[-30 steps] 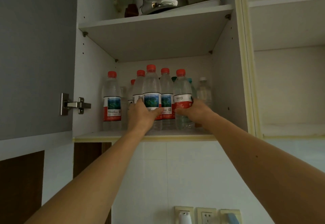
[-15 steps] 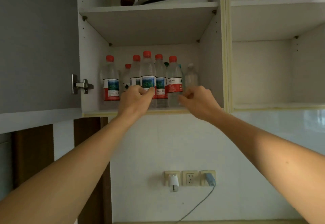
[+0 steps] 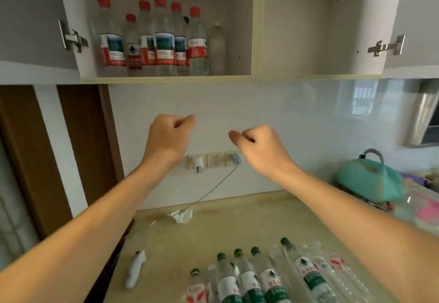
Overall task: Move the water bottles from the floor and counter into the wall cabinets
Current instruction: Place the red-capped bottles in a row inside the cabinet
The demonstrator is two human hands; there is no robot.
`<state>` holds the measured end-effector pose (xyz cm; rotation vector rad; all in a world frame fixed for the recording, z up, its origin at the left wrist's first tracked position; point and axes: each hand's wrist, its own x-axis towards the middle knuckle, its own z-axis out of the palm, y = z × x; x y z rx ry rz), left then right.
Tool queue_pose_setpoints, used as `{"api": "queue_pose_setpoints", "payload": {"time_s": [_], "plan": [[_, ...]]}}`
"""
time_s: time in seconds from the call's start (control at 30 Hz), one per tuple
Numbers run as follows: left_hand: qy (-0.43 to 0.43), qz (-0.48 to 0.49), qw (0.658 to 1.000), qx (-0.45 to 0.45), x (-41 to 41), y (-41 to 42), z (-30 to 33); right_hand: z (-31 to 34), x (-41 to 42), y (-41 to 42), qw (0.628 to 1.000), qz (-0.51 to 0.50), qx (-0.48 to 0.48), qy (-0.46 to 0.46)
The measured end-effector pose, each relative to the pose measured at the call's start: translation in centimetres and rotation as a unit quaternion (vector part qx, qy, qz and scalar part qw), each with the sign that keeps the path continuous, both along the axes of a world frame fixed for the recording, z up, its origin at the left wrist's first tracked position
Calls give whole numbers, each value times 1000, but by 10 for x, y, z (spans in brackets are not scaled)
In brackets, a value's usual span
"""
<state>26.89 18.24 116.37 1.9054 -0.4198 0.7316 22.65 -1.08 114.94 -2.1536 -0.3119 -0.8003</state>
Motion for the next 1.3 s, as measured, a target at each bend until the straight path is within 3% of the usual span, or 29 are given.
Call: {"api": "queue_pose_setpoints", "payload": {"time_s": [0.23,0.37,0.53,0.63,0.83,0.93,1.1,1.3], "plan": [[91,-72,993,-3,-37,-32,-109,-118,-64,-35,989,1,82,120],[193,-113,974,35,-57,-65,-189,-194,-91,-66,978,-15,115,172],[257,-143,952,83,-92,-129,-298,-292,-124,-132,947,-46,184,258],[301,-173,937,46,-108,-169,-358,-347,-138,-183,921,-51,213,322],[386,-138,912,1,-137,-266,-459,-450,-155,-291,892,-48,169,417],[467,-111,877,-30,-158,-308,-508,-499,-166,-330,874,-54,133,464],[551,-83,830,36,-190,-375,-618,-612,-196,-399,840,-83,98,527],[581,-61,807,92,-173,-440,-793,-794,-224,-454,806,-116,104,571]]}}
